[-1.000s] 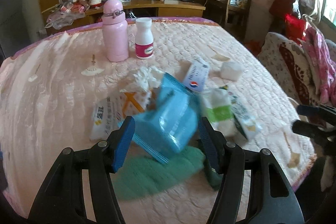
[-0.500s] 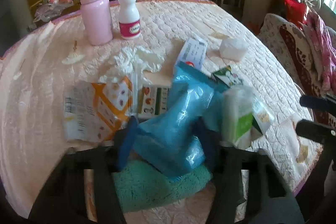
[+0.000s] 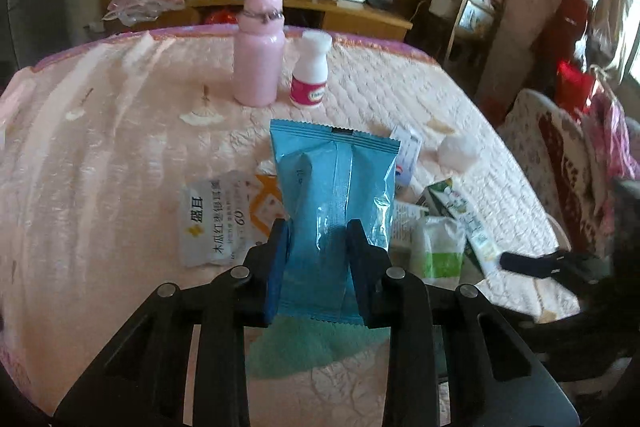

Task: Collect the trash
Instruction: 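Grasp blue wet-wipe pack with left tool while right tool grasps green-and-white tissue pack, then carry both packs over the white bucket and open both tools to drop them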

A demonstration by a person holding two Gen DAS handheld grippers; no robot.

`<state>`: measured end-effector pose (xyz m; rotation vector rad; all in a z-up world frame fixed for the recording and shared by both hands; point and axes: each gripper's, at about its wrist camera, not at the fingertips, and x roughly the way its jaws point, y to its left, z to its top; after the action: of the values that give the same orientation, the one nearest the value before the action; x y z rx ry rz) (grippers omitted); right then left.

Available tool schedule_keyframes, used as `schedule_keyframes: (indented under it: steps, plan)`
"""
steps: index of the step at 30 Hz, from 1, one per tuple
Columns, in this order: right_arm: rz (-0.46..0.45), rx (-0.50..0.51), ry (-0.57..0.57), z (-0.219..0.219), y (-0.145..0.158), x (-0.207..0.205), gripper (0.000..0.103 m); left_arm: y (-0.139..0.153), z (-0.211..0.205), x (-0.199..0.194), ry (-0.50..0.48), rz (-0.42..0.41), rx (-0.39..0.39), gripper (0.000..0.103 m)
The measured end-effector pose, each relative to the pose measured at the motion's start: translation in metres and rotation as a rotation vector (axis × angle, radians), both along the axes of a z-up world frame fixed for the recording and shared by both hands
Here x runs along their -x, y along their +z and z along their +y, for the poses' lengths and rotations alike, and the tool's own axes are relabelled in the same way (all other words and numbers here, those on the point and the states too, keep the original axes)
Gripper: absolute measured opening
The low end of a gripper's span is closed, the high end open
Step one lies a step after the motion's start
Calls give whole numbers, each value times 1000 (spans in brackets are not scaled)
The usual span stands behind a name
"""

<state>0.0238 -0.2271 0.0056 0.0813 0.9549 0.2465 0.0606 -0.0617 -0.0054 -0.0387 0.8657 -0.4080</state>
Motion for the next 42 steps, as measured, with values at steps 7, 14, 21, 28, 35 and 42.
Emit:
schedule_keyframes:
  steps: [7, 14, 21, 28, 35, 42]
  plan:
    - [65, 29, -61, 15, -27, -28, 74, 10, 14, 13, 16, -46, 11, 27]
    - [30, 56, -106, 19, -30, -48, 63, 6, 18, 19, 18, -42, 22, 27]
    - [19, 2, -93, 7, -29, -41, 36, 2, 16, 25, 21, -35, 21, 27]
    - [-51, -33, -71, -7, 4, -10, 35, 9, 5, 33, 13, -45, 39, 27]
    - [-96, -15, -66, -22, 30, 16, 35, 17, -25, 46, -40, -59, 37, 27]
    - [-116, -3, -98, -51, 43, 38, 35, 22, -63, 57, -97, -74, 20, 27]
